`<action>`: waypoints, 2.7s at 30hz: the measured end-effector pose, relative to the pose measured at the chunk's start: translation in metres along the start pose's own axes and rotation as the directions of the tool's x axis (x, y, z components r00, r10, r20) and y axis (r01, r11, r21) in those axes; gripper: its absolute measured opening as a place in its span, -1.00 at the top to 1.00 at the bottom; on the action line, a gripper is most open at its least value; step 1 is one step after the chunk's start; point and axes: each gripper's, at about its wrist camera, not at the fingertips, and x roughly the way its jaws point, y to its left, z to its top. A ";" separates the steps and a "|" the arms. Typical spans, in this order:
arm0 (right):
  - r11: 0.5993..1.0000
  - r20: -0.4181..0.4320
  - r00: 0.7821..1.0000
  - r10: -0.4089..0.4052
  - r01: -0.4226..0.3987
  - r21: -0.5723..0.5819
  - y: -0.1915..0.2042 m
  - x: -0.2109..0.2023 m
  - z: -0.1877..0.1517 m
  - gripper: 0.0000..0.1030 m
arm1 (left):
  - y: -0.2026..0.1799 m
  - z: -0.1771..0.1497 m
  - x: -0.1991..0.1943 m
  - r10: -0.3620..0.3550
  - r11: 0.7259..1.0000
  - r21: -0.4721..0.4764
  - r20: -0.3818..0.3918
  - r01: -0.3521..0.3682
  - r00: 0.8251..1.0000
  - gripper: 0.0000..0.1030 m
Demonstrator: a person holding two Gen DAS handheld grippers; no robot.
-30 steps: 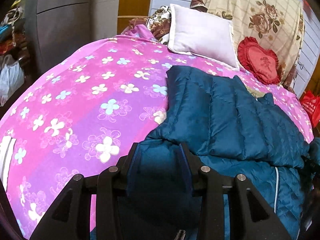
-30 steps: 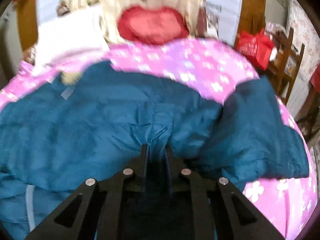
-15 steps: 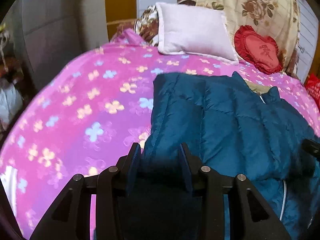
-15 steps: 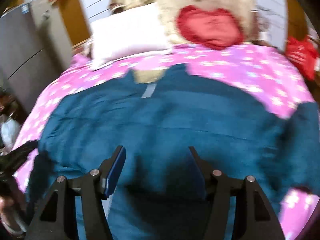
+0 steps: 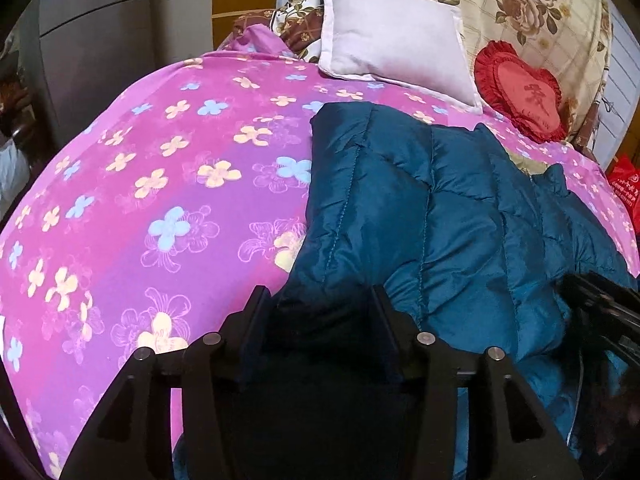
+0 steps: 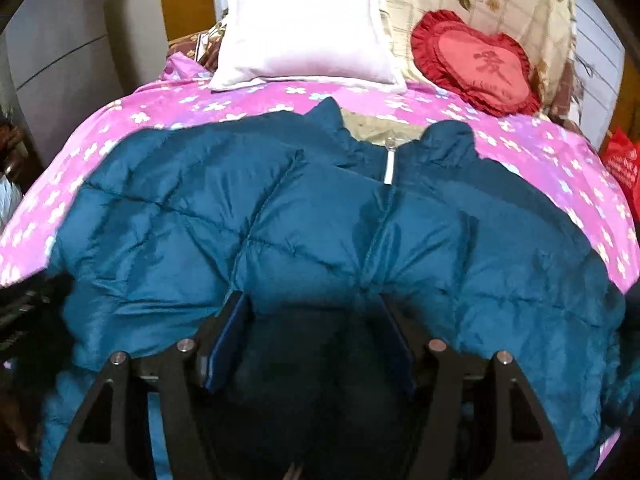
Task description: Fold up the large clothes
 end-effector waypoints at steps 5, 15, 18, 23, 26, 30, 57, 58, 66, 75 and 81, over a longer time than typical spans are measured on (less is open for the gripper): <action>0.999 0.042 0.998 -0.036 0.036 0.014 -0.009 -0.022 -0.017 -0.52 | -0.001 -0.002 0.000 0.003 1.000 0.007 0.006 -0.003 1.000 0.38; 0.995 0.052 0.995 -0.086 0.084 0.046 -0.028 -0.049 -0.033 -0.53 | -0.001 0.000 -0.027 -0.012 1.000 0.024 0.081 0.010 0.997 0.38; 0.987 0.093 0.985 -0.142 0.134 0.085 -0.054 -0.071 -0.038 -0.53 | -0.003 0.001 -0.037 -0.035 0.999 0.029 0.119 0.032 0.992 0.38; 0.948 -0.005 0.967 -0.255 0.251 0.194 -0.116 -0.066 -0.045 -0.52 | -0.010 0.000 -0.026 -0.020 0.998 0.052 0.076 0.016 0.997 0.38; 0.931 -0.091 0.963 -0.255 0.270 0.247 -0.144 -0.036 -0.051 -0.56 | -0.014 0.000 -0.025 -0.025 0.999 0.050 0.045 0.022 0.999 0.38; 0.918 -0.076 0.952 -0.296 0.306 0.254 -0.142 -0.037 -0.048 -0.55 | -0.020 -0.003 -0.043 -0.026 0.996 0.083 0.086 0.019 0.996 0.38; 0.974 0.047 0.990 -0.135 0.124 0.188 -0.096 -0.149 -0.115 -0.69 | -0.061 -0.060 -0.142 -0.073 0.982 0.188 0.219 0.032 0.973 0.38; 0.976 0.060 0.990 -0.130 0.118 0.183 -0.096 -0.153 -0.116 -0.72 | -0.062 -0.064 -0.143 -0.074 0.983 0.183 0.218 0.034 0.973 0.38; 0.988 0.100 0.987 -0.129 0.120 0.094 -0.086 -0.176 -0.136 -0.82 | -0.080 -0.083 -0.136 -0.066 0.983 0.184 0.210 0.027 0.976 0.38; 0.996 0.099 0.993 -0.063 0.055 0.074 -0.081 -0.163 -0.152 -0.83 | -0.093 -0.086 -0.111 -0.071 0.979 0.203 0.176 0.035 0.982 0.38; 0.997 0.093 0.994 -0.060 0.055 0.054 -0.074 -0.154 -0.158 -0.84 | -0.100 -0.082 -0.102 -0.079 0.977 0.208 0.161 0.045 0.984 0.38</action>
